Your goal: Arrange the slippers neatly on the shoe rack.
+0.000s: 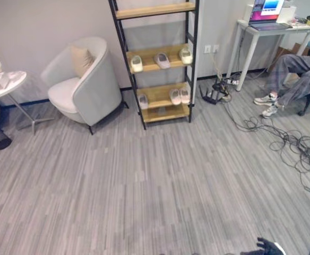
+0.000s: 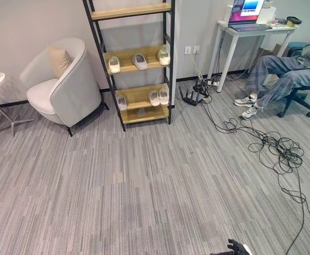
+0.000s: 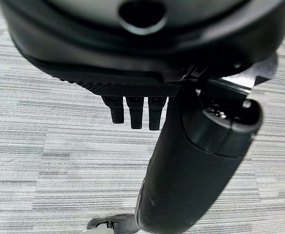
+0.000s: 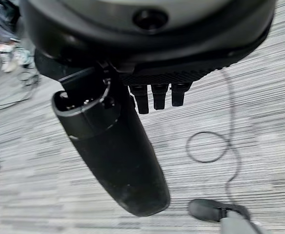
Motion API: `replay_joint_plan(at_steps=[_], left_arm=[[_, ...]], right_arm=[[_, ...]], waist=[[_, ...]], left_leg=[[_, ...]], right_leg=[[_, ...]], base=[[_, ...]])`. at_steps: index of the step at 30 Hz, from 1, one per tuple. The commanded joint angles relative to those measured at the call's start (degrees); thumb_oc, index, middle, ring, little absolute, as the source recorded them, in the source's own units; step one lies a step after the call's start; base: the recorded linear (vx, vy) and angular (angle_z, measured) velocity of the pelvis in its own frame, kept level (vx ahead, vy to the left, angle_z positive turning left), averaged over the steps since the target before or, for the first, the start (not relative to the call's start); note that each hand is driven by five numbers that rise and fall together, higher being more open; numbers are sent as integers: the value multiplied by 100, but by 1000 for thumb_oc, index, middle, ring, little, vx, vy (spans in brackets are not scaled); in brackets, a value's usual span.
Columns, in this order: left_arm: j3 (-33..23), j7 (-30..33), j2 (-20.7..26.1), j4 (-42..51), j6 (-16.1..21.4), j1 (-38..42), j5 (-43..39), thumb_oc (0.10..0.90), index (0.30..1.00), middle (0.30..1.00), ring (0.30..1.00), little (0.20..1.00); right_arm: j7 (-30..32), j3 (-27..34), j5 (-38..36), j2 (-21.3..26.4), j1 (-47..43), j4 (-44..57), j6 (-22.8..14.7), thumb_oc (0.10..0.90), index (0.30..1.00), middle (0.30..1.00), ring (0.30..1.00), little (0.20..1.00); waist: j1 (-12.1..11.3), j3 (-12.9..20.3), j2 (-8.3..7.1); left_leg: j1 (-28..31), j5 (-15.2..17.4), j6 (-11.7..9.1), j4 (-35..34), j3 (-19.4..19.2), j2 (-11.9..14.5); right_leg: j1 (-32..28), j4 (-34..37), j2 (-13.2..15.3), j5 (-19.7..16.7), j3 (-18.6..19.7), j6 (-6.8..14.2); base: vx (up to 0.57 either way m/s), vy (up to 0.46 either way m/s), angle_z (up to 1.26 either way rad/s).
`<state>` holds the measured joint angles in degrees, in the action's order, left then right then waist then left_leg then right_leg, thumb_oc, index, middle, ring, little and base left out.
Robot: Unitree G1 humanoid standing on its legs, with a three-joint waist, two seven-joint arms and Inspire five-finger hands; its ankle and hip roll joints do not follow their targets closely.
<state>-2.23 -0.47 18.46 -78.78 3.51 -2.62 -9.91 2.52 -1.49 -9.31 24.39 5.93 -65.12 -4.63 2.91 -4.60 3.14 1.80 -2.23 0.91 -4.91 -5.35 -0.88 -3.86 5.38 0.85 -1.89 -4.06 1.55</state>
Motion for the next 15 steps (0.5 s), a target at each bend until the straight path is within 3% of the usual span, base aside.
replay_joint_plan(at_steps=[1, 9, 10, 11, 13, 15], left_arm=[[-2, 239, 153, -247, 96, 552, 56, 800, 900, 900, 900, 900], [301, 15, -110, -161, 99, 535, 13, 800, 900, 900, 900, 900], [355, 5, -138, -126, 106, 537, 9, 800, 900, 900, 900, 900], [486, -51, -208, -44, 109, 495, 27, 800, 900, 900, 900, 900], [641, -68, -272, 27, 105, 558, 107, 800, 900, 900, 900, 900], [882, -20, -314, 74, 96, 609, 308, 800, 900, 900, 900, 900]], right_arm=[[52, -110, -148, 19, -322, -72, -179, 800, 900, 900, 900, 900], [-74, -461, 8, -108, -408, -343, -62, 800, 900, 900, 900, 900], [-86, -507, 39, -119, -427, -359, -62, 800, 900, 900, 900, 900], [-131, -589, 60, -166, -445, -373, -50, 800, 900, 900, 900, 900], [-164, -659, 86, -216, -448, -364, -61, 800, 900, 900, 900, 900], [-129, -824, 185, -280, -504, -430, -6, 800, 900, 900, 900, 900]], waist=[[11, 93, -155], [22, -151, -145], [13, -227, -164], [-18, -384, -214], [-18, -585, -301], [-56, -798, -415]], left_leg=[[79, 416, -205, -9, -6, 113], [86, 551, -236, 315, -2, 239], [-52, 635, -236, 597, 26, 267], [-435, 831, -262, 1361, 41, 281], [-1106, 683, -387, 2576, -118, 456], [-1677, 393, -361, 3591, -355, 678]], right_leg=[[1, -88, 158, 546, -142, 323], [133, -468, 137, 722, -37, 210], [235, -654, 127, 791, 9, 179], [389, -992, 97, 981, 103, 69], [397, -1205, 105, 1130, 58, -83], [312, -1244, 110, 1230, -50, -196]], base=[[44, -28, 13], [70, -62, 5], [30, -136, 1], [29, -163, 1], [55, -174, 2], [128, -164, 51]])
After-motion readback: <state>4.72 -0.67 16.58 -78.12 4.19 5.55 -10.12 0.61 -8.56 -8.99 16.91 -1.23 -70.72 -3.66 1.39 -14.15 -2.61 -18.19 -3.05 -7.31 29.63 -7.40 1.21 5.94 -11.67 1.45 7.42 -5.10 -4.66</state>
